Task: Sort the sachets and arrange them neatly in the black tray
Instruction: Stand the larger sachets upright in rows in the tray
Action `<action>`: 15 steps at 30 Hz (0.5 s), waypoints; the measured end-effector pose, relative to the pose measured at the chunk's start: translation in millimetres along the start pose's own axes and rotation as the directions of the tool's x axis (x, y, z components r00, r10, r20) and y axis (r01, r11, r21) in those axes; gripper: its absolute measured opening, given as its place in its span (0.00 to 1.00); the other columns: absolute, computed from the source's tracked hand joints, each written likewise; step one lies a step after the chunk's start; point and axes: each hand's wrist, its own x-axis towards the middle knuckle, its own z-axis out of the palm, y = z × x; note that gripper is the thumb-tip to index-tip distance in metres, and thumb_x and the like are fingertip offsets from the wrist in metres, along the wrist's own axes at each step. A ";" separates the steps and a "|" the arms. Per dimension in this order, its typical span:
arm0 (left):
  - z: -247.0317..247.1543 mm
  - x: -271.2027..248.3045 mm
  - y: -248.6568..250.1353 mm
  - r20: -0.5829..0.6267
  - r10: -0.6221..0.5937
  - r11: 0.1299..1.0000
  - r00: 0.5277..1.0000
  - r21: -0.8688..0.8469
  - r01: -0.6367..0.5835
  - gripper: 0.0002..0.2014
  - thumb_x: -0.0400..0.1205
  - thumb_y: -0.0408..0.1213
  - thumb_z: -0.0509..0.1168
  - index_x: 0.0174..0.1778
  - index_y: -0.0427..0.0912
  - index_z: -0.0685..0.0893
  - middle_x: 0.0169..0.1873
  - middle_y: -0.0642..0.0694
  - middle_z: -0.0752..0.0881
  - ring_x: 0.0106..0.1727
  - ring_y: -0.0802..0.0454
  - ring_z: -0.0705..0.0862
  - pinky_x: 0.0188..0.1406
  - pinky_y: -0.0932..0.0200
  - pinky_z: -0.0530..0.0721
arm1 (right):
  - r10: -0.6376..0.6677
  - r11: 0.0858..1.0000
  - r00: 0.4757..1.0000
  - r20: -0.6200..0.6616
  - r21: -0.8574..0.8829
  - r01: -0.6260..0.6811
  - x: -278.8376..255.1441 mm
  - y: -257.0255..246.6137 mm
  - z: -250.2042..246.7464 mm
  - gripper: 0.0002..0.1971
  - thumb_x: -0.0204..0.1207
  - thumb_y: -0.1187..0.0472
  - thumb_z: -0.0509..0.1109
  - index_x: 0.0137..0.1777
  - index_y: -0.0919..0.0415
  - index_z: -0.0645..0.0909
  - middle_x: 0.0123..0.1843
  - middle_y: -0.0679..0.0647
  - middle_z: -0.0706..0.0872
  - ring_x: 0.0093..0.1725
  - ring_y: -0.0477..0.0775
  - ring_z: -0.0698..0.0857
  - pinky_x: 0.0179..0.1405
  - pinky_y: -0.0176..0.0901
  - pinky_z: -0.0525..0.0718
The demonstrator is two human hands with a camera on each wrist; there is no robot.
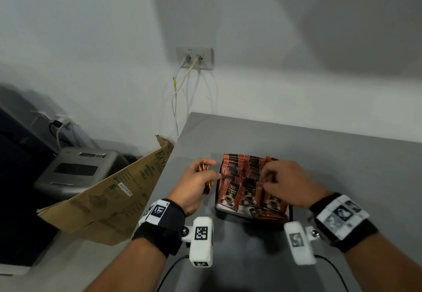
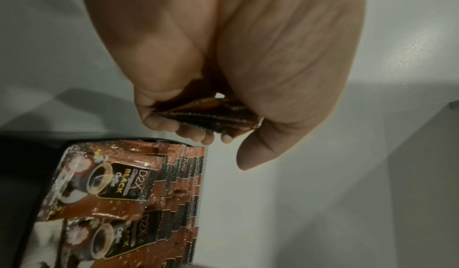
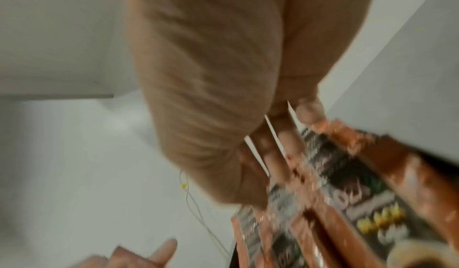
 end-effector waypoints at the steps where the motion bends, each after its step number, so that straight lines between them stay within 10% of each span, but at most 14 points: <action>1: 1.1 0.4 -0.4 0.005 -0.009 1.000 1.000 -0.013 0.009 0.15 0.79 0.20 0.65 0.57 0.42 0.81 0.29 0.49 0.85 0.32 0.52 0.77 0.31 0.55 0.71 | 0.014 0.999 0.997 0.070 0.032 -0.016 -7.3 3.7 -8.0 0.07 0.74 0.60 0.77 0.48 0.47 0.87 0.44 0.42 0.88 0.39 0.38 0.86 0.36 0.28 0.79; 6: 20.4 0.2 -3.9 0.122 -0.048 0.999 0.991 -0.017 0.051 0.15 0.81 0.20 0.64 0.61 0.37 0.82 0.35 0.41 0.84 0.33 0.48 0.82 0.36 0.50 0.81 | 0.032 0.999 0.943 0.331 -0.022 -0.026 -37.3 10.8 -11.1 0.18 0.69 0.47 0.81 0.59 0.45 0.87 0.48 0.35 0.87 0.45 0.33 0.85 0.44 0.28 0.77; 15: 35.9 -4.1 -4.7 0.188 -0.074 0.996 0.979 0.063 0.063 0.15 0.81 0.24 0.68 0.63 0.40 0.84 0.40 0.41 0.88 0.39 0.48 0.85 0.41 0.50 0.86 | 0.016 0.991 0.963 0.270 -0.134 0.021 -44.8 9.4 5.9 0.12 0.78 0.50 0.74 0.60 0.48 0.88 0.53 0.41 0.89 0.49 0.40 0.84 0.39 0.25 0.72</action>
